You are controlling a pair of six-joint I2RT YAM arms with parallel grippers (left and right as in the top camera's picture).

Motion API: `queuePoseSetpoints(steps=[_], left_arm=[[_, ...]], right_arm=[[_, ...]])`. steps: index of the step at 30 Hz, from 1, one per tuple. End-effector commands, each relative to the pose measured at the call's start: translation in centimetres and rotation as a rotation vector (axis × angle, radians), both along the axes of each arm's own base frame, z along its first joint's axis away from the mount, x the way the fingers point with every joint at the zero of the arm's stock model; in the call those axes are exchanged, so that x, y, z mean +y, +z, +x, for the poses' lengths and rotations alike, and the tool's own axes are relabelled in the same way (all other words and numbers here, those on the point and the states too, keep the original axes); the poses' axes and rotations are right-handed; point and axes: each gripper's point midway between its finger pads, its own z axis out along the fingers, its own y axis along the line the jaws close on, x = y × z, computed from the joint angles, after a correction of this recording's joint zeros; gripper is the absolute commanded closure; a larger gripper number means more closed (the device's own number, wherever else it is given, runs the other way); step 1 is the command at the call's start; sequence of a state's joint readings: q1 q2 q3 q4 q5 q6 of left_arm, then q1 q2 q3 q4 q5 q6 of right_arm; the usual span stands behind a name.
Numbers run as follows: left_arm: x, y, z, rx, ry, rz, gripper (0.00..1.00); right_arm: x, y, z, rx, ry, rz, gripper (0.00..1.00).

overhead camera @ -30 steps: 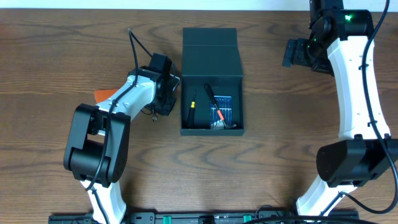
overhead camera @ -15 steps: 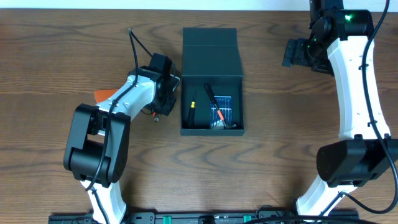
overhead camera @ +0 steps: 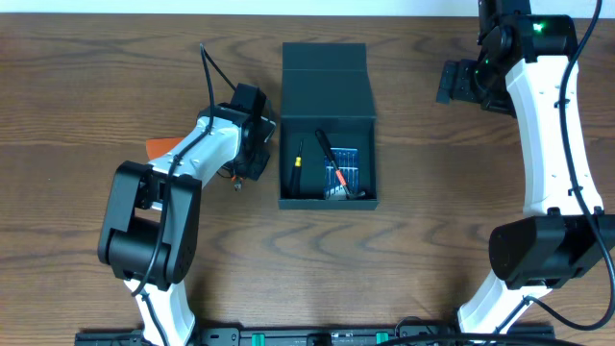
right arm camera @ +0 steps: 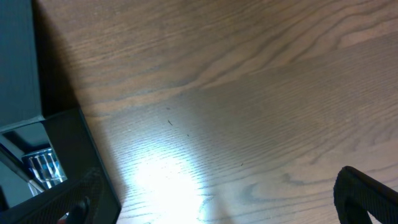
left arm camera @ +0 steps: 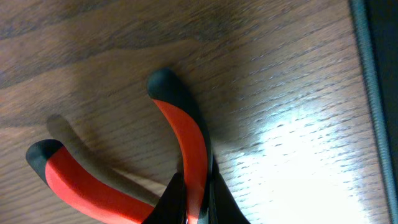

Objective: Pack container
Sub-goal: 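Lower the left gripper and grasp the red pliers handles, then lift the pliers and carry them right over the black box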

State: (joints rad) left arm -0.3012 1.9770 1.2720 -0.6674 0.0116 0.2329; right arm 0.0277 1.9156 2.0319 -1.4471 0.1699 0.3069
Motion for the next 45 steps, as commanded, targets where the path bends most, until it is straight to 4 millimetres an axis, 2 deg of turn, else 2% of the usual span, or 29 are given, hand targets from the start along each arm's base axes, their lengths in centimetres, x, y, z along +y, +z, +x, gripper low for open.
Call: queuePoseSetpoints(steps=[1, 16, 23, 30, 35, 45], left_arm=[[0.7, 1.5, 0.2, -0.041, 0.010, 0.020, 0.94], [0.6, 6.3, 0.5, -0.142, 0.020, -0.013, 0.95], [0.4, 11.4, 1.0, -0.281, 0.097, -0.079, 0.94], [0.1, 16.9, 0.5, -0.415, 0.140, -0.163, 0.94], [-2.5, 18.9, -0.7, -0.428, 0.059, -0.285, 0.94], [-9.5, 19.8, -3.1, -0.417, -0.237, -0.407, 0.94]], right_arm=[[-0.2, 0.8, 0.1, -0.026, -0.017, -0.005, 0.01], [-0.2, 0.8, 0.1, -0.026, -0.017, -0.005, 0.01], [-0.2, 0.8, 0.1, -0.026, -0.017, -0.005, 0.01], [-0.2, 0.8, 0.1, -0.026, -0.017, -0.005, 0.01], [-0.2, 0.8, 0.1, -0.026, -0.017, -0.005, 0.01], [-0.2, 0.8, 0.1, -0.026, -0.017, -0.005, 0.01]])
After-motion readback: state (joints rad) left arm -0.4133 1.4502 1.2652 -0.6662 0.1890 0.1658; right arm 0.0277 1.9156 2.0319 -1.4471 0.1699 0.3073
